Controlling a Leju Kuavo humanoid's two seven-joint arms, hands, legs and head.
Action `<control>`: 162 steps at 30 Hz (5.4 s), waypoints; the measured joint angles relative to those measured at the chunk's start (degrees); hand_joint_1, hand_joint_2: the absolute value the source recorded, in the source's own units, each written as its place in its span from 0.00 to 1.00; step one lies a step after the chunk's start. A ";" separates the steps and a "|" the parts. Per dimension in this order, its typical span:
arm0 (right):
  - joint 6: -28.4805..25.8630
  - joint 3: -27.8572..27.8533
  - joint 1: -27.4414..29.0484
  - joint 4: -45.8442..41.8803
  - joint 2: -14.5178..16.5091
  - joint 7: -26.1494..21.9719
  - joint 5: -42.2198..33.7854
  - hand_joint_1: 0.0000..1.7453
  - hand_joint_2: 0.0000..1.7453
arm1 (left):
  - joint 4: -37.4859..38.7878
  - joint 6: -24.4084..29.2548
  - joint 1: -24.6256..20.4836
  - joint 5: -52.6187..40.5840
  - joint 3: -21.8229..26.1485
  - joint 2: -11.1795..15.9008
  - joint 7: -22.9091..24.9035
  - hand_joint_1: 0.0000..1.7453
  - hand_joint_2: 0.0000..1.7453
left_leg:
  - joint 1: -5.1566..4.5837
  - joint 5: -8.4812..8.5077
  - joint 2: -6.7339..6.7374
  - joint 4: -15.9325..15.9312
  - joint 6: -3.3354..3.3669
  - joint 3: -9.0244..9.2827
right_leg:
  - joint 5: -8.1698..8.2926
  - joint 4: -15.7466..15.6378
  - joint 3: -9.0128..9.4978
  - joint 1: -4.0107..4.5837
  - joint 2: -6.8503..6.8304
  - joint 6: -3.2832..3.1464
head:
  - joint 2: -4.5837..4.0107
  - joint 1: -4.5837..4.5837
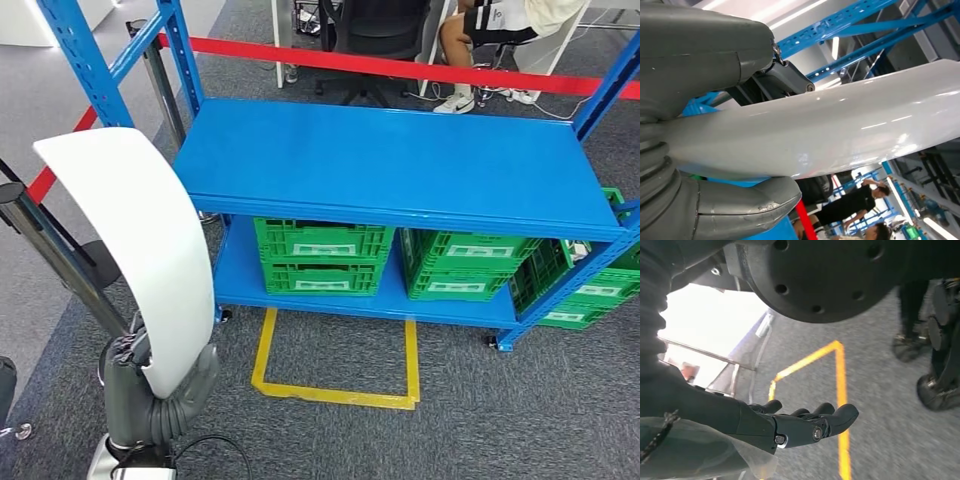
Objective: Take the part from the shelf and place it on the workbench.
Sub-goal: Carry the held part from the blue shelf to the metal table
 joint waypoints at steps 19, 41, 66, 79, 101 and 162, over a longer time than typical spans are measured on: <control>0.72 -3.08 -0.18 -1.04 1.35 -0.26 2.04 0.00 1.00 | 0.53 -1.33 -0.12 -0.73 0.54 -0.61 -0.13 1.00 1.00 | -0.21 -5.81 -0.18 17.30 -2.88 -7.07 | 5.51 -9.90 6.53 0.40 -0.81 -2.99 | 0.00 -0.18; 1.68 -6.45 -0.36 -3.01 2.32 -0.45 4.20 0.00 1.00 | 1.01 -3.28 -0.93 -1.10 2.14 -2.93 -0.50 1.00 1.00 | -0.81 6.37 1.66 1.90 -1.37 -7.07 | 0.47 -12.22 14.36 0.56 -0.75 -1.30 | 0.00 0.45; -0.03 -11.23 -0.67 -3.98 3.54 -0.68 9.86 0.00 1.00 | 1.08 -5.20 -0.01 0.84 2.25 -2.45 -2.07 1.00 1.00 | -0.24 -0.83 3.79 -0.36 -0.14 1.54 | 2.63 0.34 2.14 0.03 -0.43 0.98 | 0.00 0.82; -2.18 -12.14 -2.51 -2.86 3.62 -0.82 15.48 0.00 1.00 | 0.98 -4.35 1.98 3.11 4.89 -1.49 -2.56 1.00 1.00 | -0.21 -9.72 0.58 17.70 -2.97 -5.73 | 6.03 -9.85 6.98 0.28 1.67 -3.43 | 0.00 0.24; -0.91 -12.07 -4.81 -1.37 3.27 -0.63 14.46 0.00 1.00 | 1.00 -9.05 2.27 4.45 12.05 -2.19 -4.40 1.00 1.00 | -0.57 -0.39 5.34 1.03 -1.53 0.07 | 5.18 -9.54 7.00 0.84 -3.48 -1.56 | 0.00 0.78; 3.29 -20.62 -2.40 -5.64 4.38 -1.89 18.22 0.00 1.00 | 2.19 -10.36 1.86 7.94 6.48 -2.73 -3.59 1.00 1.00 | 0.07 -0.76 5.57 1.17 -2.91 0.08 | 5.29 -8.45 5.75 -0.20 -3.55 -0.81 | 0.00 0.65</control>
